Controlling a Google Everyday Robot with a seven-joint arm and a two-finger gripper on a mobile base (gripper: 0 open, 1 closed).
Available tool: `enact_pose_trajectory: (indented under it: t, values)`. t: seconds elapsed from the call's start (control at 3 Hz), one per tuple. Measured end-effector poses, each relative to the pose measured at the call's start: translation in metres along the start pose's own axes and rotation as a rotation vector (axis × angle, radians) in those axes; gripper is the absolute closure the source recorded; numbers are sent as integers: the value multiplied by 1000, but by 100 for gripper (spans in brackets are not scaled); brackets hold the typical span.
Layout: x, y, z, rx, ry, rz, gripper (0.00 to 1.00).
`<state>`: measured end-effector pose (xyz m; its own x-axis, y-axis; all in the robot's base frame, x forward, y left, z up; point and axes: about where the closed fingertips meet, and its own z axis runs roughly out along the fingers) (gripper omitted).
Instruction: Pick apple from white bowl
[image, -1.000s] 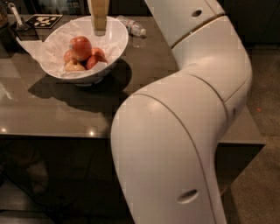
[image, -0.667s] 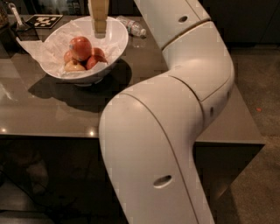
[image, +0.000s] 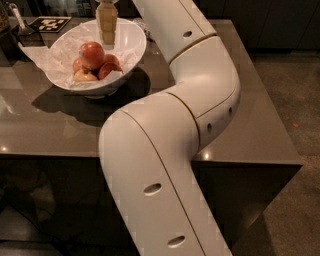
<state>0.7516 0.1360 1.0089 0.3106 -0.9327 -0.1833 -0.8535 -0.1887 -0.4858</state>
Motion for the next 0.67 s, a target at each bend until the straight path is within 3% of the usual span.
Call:
enact_pose_trajectory:
  t: [0.67]
  values:
    - [-10,9,41,-59,-42,-13,0]
